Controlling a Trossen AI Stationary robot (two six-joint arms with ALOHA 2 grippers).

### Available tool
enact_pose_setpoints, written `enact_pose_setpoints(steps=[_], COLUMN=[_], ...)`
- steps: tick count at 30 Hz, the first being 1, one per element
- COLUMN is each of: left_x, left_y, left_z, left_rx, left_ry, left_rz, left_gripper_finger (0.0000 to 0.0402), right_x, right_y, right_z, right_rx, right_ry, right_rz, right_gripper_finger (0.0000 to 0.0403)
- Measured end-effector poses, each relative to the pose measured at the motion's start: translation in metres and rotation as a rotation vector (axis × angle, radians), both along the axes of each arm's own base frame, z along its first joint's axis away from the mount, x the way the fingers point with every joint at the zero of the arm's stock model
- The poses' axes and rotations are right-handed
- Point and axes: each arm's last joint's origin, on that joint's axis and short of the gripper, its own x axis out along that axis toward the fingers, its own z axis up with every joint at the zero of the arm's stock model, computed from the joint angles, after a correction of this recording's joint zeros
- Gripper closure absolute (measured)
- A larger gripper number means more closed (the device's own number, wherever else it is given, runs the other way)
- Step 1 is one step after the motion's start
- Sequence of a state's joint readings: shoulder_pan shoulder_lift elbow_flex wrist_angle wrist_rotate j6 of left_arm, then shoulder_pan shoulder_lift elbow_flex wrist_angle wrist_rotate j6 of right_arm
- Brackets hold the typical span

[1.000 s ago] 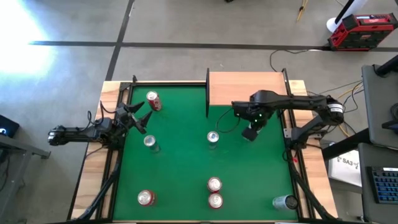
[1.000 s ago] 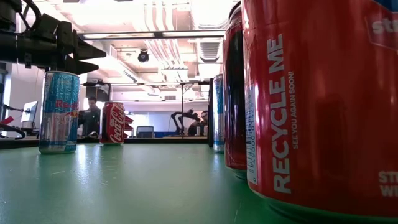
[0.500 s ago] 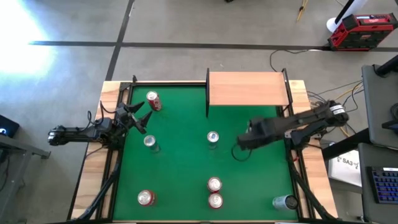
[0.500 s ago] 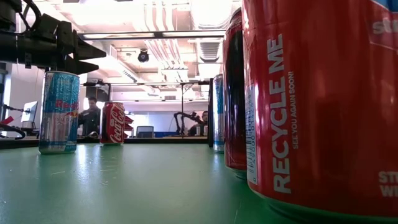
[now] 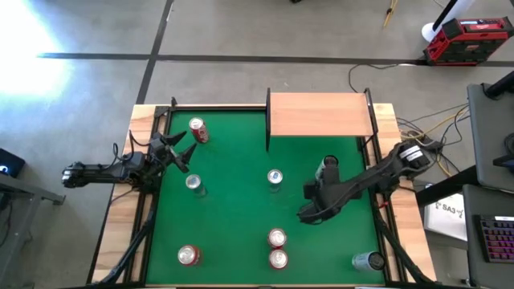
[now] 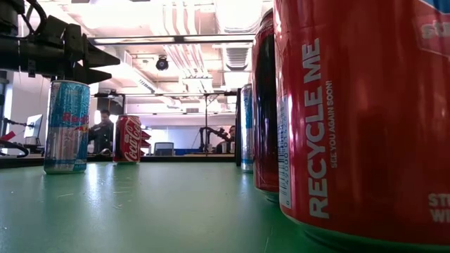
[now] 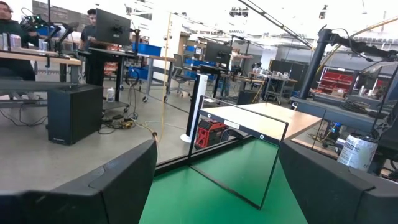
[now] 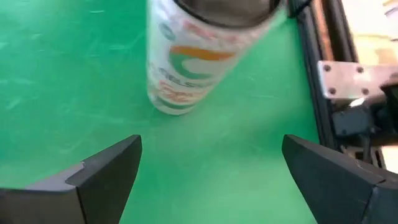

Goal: Place canned beverage on shelf
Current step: Put the top white yellow soda can on the shelf

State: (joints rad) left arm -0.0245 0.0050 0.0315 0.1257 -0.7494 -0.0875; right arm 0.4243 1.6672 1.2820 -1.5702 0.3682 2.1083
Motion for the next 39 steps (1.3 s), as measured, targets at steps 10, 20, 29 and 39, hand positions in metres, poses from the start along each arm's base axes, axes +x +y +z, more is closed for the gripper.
enact_pose_setpoints(steps=[10,20,29,39], left_x=[0.000,0.000,0.000,0.000], left_y=[0.000,0.000,0.000,0.000], left_z=[0.000,0.000,0.000,0.000], left_rx=[0.000,0.000,0.000,0.000], left_ry=[0.000,0.000,0.000,0.000], left_rz=[0.000,0.000,0.000,0.000], left_gripper_finger=[0.0078,0.0078,0.0078,0.0078], right_x=[-0.003,-0.012,-0.024,-0.019], right_y=[0.025,0.019,0.010,-0.007], right_z=[-0.031,-0.062,-0.076,-0.078], right_rx=[-0.259,-0.429,-0.536,-0.577], right_ry=[-0.193,-0.162,-0.191,-0.156], right_rz=[-0.099,-0.092,-0.070,-0.042], right_gripper_finger=[0.0022,0.0022,0.0022,0.0022])
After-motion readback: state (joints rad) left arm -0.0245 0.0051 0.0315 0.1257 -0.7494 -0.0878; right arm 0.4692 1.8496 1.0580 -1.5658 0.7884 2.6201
